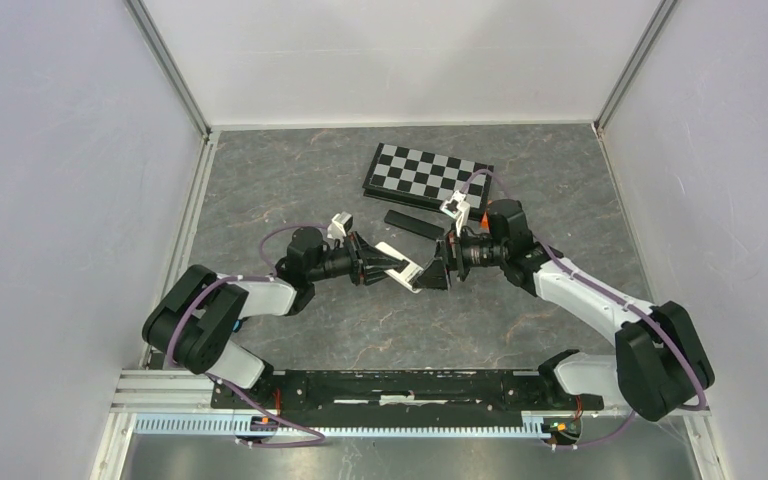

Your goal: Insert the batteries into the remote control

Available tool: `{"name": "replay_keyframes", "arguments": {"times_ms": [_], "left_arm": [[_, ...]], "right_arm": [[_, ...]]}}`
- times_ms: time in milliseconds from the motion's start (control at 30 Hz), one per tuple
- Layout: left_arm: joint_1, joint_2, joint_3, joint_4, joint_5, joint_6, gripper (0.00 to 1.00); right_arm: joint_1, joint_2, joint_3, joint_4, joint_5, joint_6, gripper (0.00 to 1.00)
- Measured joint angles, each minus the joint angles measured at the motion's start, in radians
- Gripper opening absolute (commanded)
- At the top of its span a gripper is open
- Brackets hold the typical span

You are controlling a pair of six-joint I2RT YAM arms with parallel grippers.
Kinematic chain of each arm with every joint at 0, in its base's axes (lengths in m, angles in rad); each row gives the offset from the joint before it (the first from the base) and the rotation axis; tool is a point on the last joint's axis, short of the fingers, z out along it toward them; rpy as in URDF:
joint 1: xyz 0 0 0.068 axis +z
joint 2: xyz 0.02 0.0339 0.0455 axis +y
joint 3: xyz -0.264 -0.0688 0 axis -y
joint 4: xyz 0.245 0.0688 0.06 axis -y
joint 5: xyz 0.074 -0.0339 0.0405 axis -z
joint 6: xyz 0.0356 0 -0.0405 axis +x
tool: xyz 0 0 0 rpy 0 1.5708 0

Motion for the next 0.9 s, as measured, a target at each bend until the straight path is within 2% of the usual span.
{"name": "replay_keyframes", "arguments": {"times_ms": [333,533,667,900], "left_arm": [[0.000,0.000,0.000,-0.015,0.010,0.001,0.02],[0.000,0.000,0.001,-0.028,0.009,0.023,0.02],[0.007,0.000,0.008,-0.124,-0.029,0.134,0.02],[0.045,-0.042,0.006,-0.343,-0.224,0.371,0.02]], "right_arm": [[0.022,0.021,-0.039,0.096,-0.060,0.088,0.98],[0.024,0.024,-0.039,0.107,-0.042,0.098,0.98],[0.026,0.002,-0.040,0.047,0.099,0.078,0.96],[0.062,-0.173,-0.122,-0.100,0.418,0.042,0.77]]}}
